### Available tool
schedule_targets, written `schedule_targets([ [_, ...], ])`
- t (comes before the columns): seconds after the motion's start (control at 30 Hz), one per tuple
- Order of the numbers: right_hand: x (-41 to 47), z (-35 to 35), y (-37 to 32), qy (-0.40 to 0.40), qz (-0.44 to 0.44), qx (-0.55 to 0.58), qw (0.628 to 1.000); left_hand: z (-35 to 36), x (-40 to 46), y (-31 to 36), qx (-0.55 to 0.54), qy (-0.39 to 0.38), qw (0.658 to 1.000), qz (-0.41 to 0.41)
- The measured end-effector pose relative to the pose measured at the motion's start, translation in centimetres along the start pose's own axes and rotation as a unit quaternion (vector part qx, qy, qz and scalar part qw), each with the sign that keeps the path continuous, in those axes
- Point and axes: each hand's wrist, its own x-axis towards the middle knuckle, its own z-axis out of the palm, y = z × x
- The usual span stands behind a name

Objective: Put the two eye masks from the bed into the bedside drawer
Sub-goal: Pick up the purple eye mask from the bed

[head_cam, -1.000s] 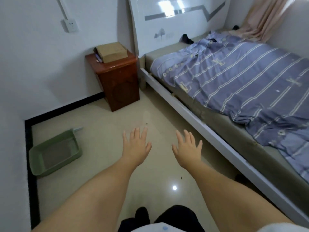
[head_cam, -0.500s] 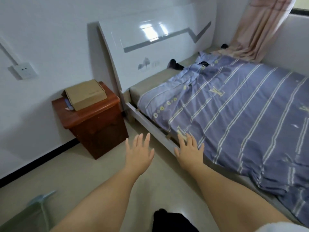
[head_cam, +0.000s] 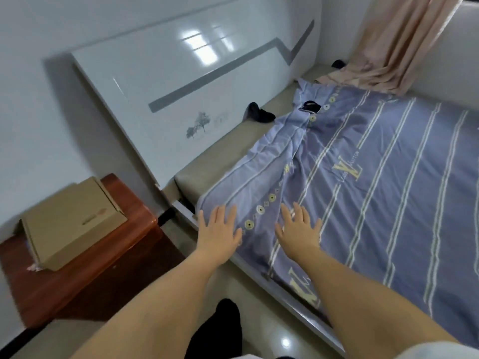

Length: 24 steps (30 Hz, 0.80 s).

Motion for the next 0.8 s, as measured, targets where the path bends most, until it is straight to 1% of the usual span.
schedule_targets([
  [0.17, 9.1, -1.9, -0.8, -0.016, 0.047, 0.008, 0.999, -1.5, 12.7, -2.1, -0.002, -0.044, 0.999, 0.019],
  [0.33, 20.5, -2.6, 0.8, -0.031, 0.062, 0.000, 0.998, -0.1, 24.0, -1.3, -0.009, -0.086, 0.993, 0.085],
  [0.43, 29.0, -2.8, 1.2, -0.041, 0.046, 0.003, 0.998, 1.8, 31.1, -1.7, -0.019, -0.102, 0.992, 0.075],
  [0.6, 42.1, -1.0, 0.9, -0.043, 0.038, 0.011, 0.998, 6.3, 43.0, -3.9, 0.001, -0.128, 0.990, 0.052],
  [0.73, 50.7, 2.1, 1.1, -0.056, 0.047, 0.024, 0.997, 10.0, 51.9, -4.1, -0.010, -0.139, 0.987, 0.083],
  [0.8, 54.5, 3.8, 1.4, -0.044, 0.069, 0.037, 0.996, 12.0, 55.9, -3.6, -0.007, -0.132, 0.985, 0.112],
])
